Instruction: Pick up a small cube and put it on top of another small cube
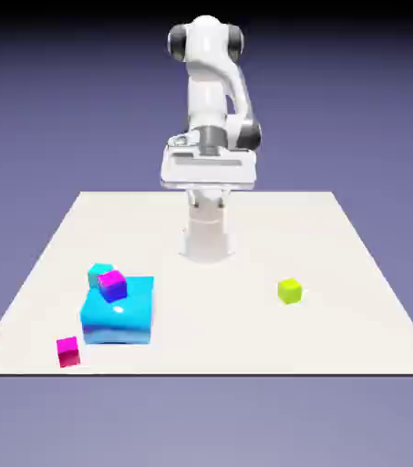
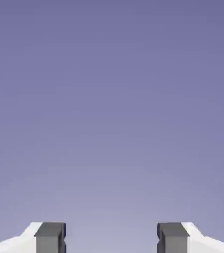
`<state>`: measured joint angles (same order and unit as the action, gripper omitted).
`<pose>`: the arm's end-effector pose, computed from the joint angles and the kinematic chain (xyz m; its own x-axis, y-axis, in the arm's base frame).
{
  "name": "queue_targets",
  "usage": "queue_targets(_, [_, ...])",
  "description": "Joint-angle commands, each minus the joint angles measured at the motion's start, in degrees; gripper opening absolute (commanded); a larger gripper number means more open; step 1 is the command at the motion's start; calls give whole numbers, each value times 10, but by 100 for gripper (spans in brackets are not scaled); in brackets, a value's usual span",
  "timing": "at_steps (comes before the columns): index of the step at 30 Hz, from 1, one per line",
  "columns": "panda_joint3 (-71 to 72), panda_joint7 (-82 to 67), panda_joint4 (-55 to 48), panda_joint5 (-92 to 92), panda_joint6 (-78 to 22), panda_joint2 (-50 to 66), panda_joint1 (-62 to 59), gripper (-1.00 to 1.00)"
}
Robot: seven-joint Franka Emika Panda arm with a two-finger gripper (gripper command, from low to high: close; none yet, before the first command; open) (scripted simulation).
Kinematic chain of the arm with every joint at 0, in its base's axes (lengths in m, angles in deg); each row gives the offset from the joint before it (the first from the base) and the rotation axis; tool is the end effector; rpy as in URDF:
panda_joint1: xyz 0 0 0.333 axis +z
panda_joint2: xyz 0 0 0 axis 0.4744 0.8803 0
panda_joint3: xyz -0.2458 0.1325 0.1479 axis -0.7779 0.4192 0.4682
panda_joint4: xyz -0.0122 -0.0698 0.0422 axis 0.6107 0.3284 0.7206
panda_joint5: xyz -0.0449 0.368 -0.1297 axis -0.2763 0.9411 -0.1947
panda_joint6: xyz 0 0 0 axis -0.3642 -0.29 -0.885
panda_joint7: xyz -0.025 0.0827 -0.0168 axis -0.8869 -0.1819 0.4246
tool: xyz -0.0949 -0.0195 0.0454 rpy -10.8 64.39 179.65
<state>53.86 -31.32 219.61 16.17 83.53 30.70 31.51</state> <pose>0.3919 0.0178 0.4486 0.5792 -0.6264 0.5217 -0.4364 -0.7788 -0.4506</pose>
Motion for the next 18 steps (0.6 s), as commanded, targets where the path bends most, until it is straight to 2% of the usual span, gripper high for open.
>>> queue_targets(1, [-6, -9, -1, -8, -8, 11, 21, 0])
queue_targets(18, [-115, -162, -25, -152, -147, 191, 374, 0])
